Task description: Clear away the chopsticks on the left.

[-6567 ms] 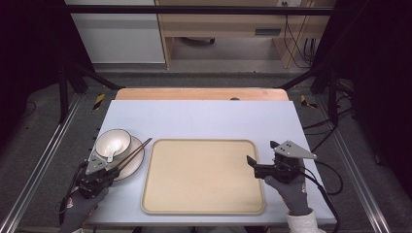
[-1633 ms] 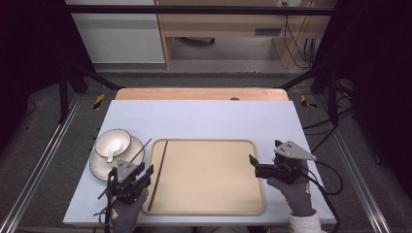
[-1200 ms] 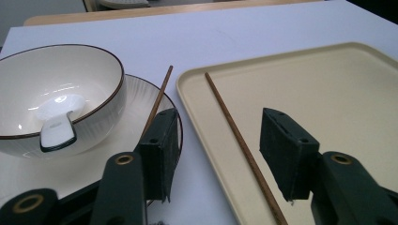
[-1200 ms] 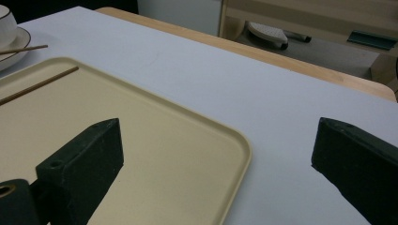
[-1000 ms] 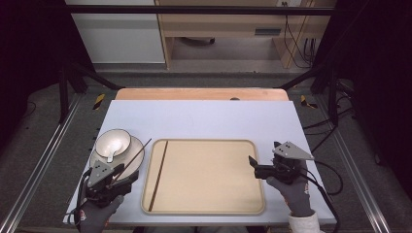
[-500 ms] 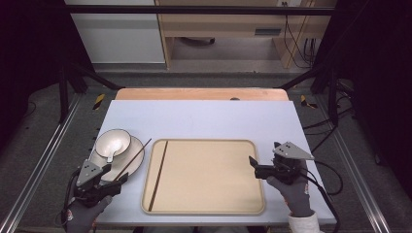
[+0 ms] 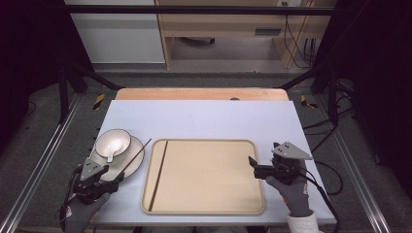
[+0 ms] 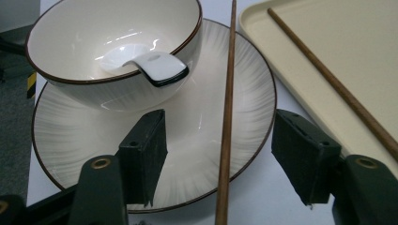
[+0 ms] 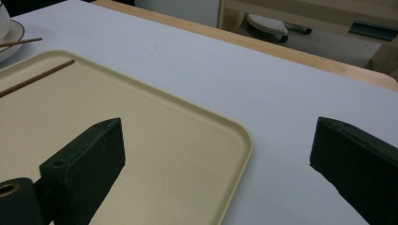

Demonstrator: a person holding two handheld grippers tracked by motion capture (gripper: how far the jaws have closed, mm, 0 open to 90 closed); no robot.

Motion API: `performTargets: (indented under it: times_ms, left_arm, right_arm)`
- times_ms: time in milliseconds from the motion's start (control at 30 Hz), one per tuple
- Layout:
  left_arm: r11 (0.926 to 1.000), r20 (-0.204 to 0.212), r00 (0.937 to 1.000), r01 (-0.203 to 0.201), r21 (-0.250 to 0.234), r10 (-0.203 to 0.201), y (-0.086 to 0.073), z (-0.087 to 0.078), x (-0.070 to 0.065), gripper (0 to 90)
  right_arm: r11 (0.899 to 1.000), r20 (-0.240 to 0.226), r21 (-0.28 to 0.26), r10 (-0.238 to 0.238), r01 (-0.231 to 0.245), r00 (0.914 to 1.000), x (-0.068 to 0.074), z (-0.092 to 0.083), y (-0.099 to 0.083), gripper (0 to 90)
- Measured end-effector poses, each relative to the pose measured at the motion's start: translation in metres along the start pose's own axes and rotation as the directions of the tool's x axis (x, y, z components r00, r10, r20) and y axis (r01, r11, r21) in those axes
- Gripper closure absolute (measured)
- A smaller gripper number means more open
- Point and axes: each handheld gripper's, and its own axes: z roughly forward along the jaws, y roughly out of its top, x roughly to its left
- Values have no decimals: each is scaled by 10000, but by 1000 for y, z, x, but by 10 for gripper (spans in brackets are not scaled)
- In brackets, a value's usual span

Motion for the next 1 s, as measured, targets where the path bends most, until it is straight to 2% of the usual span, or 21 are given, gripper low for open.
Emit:
performTargets:
  times_ms: [67, 133, 167, 200, 267, 333, 600, 1000]
  left_arm:
    - [10000, 33, 10000, 21, 31, -21, 0, 2, 2, 387]
    - [9999, -3, 10000, 28, 102, -28, 1, 5, 4, 463]
    - [9999, 68, 9999, 85, 106, -85, 1, 7, 5, 463]
    - [9996, 3, 10000, 90, 254, -90, 1, 10, 6, 520]
    - [9994, 51, 9999, 92, 334, -94, 1, 11, 6, 540]
    - [9989, 121, 9999, 30, 473, -35, -1, 15, 5, 603]
    - [9969, 257, 9997, 38, 783, -58, -1, 22, 4, 703]
    - [9959, 361, 9992, 140, 892, -173, 0, 21, 2, 834]
  right_arm:
    - [10000, -4, 18, 29, -29, 10000, 0, 1, 0, 37]
    - [10000, -18, 58, 29, -29, 10000, 1, 1, 0, 37]
    - [10000, -18, 58, 29, -29, 10000, 1, 1, 0, 37]
    - [10000, -33, 67, 11, -10, 10000, 0, 1, 0, 36]
    - [10000, -33, 66, 11, -11, 10000, 0, 1, 0, 37]
    - [10000, -43, 66, 8, -8, 10000, 0, 1, 0, 37]
    - [9998, -68, 172, -64, 65, 10000, 1, 4, -1, 36]
    - [9998, -67, 174, -56, 57, 10000, 1, 4, -1, 36]
